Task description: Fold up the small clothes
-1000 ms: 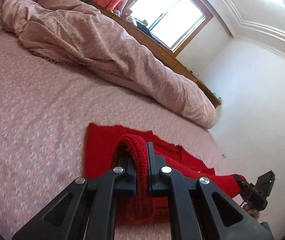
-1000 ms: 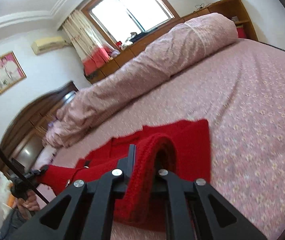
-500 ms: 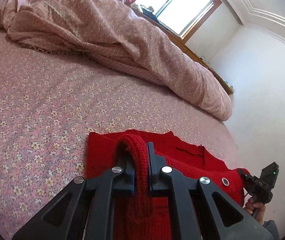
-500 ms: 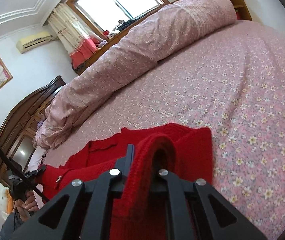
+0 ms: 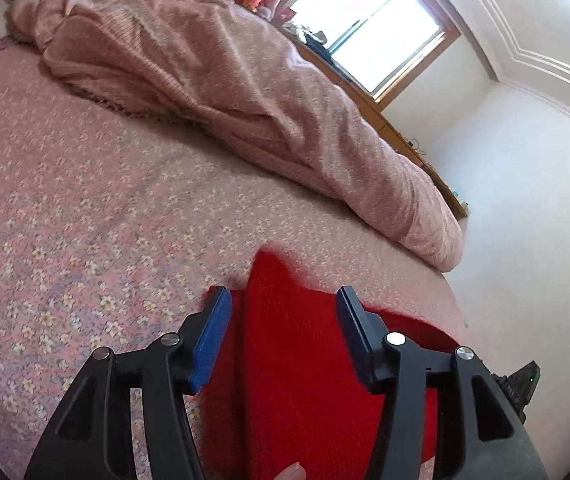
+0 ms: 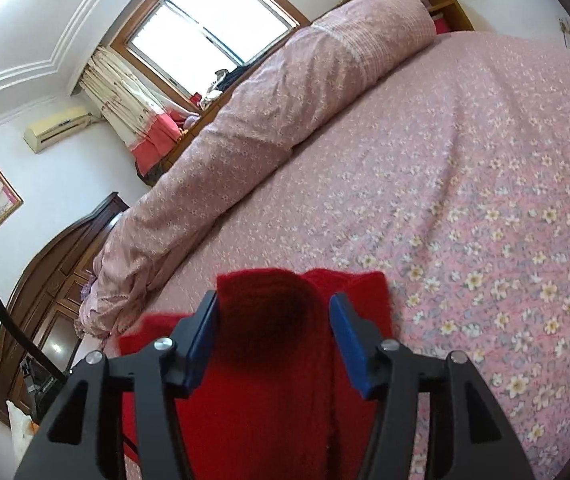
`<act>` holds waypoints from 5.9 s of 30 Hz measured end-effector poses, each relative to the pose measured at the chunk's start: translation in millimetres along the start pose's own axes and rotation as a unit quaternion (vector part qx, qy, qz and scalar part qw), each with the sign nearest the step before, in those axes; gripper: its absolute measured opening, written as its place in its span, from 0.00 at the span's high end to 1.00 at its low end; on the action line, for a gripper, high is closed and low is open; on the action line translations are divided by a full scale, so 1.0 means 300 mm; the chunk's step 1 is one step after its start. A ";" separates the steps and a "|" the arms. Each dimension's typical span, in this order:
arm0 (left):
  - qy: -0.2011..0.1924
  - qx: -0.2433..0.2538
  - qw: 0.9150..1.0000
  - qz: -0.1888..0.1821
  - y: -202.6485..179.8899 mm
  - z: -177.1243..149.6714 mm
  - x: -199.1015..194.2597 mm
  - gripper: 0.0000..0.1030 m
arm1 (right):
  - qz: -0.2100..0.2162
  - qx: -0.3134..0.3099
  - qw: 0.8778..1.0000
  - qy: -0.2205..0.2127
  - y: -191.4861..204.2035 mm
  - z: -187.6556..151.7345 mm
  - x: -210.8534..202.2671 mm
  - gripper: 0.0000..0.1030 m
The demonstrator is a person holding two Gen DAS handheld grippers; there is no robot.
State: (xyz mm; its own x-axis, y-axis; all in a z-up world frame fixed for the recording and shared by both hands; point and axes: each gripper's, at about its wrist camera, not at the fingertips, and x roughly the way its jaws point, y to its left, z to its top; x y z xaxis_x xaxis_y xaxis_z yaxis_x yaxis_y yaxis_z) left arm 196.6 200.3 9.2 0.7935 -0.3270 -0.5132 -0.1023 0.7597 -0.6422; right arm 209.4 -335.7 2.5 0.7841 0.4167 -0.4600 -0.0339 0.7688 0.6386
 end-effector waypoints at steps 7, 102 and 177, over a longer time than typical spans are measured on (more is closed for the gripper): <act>0.019 0.028 0.999 0.012 -0.045 -0.032 0.018 0.54 | -0.011 -0.033 0.999 -0.010 0.027 0.011 -0.035 0.43; 0.182 -0.021 0.983 0.004 -0.031 -0.251 0.042 0.80 | 0.055 0.036 0.976 0.208 -0.093 -0.089 0.090 0.78; 0.141 0.104 0.983 0.049 -0.402 -0.382 -0.305 1.00 | -0.153 -0.306 0.910 0.234 1.035 -0.103 -0.038 0.78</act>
State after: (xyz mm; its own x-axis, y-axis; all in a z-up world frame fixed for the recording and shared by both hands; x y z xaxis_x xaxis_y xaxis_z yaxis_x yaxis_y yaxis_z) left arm 67.7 74.2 68.3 0.5851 -0.3667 -0.7233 -0.0221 0.8844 -0.4663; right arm 170.7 -86.7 187.0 0.4707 0.1883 -0.8619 -0.3091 0.9502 0.0388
